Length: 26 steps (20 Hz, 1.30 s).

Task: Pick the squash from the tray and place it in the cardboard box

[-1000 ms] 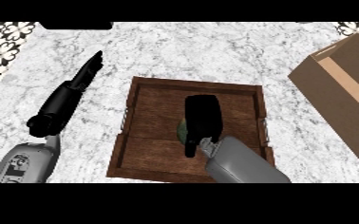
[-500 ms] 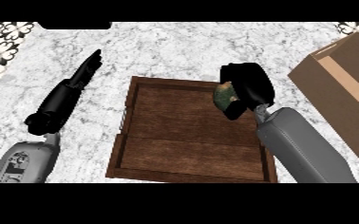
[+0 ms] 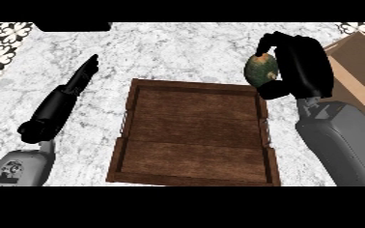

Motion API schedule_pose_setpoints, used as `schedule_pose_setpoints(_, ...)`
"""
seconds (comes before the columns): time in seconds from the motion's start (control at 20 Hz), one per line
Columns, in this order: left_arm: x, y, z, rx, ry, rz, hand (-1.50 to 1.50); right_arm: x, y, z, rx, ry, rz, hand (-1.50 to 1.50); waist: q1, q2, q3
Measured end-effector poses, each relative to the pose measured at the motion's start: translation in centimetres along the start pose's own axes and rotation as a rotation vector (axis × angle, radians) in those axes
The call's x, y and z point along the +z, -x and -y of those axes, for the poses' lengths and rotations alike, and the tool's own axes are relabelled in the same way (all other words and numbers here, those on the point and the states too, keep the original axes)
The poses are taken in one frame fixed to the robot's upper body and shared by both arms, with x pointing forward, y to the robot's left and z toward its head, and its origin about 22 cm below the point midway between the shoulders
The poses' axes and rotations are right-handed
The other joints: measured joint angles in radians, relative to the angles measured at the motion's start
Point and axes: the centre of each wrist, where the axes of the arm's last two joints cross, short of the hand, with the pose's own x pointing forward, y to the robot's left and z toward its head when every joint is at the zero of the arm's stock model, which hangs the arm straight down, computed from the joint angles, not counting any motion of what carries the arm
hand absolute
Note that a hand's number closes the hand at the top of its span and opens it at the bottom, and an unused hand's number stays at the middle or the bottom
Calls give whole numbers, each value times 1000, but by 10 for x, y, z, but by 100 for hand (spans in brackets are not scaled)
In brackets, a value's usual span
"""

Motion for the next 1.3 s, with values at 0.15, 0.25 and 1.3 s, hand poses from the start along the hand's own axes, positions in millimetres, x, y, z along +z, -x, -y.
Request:
schedule_pose_setpoints(0.15, -2, -2, -2, -3, -3, 0, 0, -5, 14, 22, -58, 97, -126, 150, -2, 1, 0)
schedule_pose_setpoints(0.25, -2, -2, 0, 1, -7, 0, 0, -8, 25, 38, -73, 149, -200, 150, 0, 2, 0)
schedule_pose_setpoints(1.3, -6, 0, -1, 6, 6, 16, 0, -11, 236, 89, -12, -105, -599, 150, 22, 10, 1)
